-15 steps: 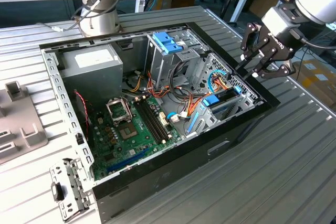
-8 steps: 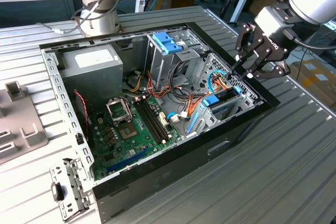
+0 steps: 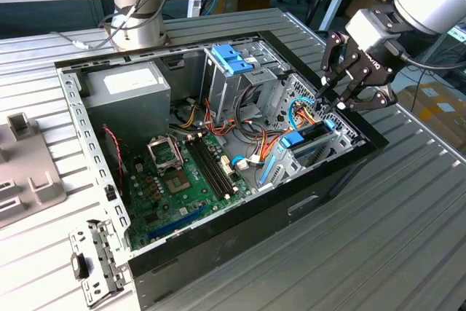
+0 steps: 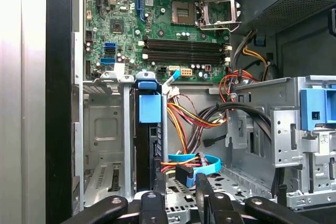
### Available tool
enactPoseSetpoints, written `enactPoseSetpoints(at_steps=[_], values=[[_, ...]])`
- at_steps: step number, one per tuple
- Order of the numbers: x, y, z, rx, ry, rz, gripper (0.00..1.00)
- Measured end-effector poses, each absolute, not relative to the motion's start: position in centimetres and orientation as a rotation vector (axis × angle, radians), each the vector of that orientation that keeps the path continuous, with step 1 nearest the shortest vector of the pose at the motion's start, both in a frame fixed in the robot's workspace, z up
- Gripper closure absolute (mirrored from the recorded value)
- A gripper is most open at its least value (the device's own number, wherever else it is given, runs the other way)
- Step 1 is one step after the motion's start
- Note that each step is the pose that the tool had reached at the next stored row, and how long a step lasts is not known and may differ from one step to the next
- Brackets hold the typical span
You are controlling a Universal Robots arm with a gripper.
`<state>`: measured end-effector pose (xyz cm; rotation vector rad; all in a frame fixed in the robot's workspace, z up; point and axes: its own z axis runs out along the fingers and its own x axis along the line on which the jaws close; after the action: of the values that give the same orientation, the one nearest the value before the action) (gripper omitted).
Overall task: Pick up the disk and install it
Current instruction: 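Insert the second disk wire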
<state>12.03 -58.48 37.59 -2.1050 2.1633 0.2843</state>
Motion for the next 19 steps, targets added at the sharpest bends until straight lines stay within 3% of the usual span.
enactPoseSetpoints(at_steps=[19], values=[[10.4,-58.5,37.2,-2.105,2.163,0.284,0.64]])
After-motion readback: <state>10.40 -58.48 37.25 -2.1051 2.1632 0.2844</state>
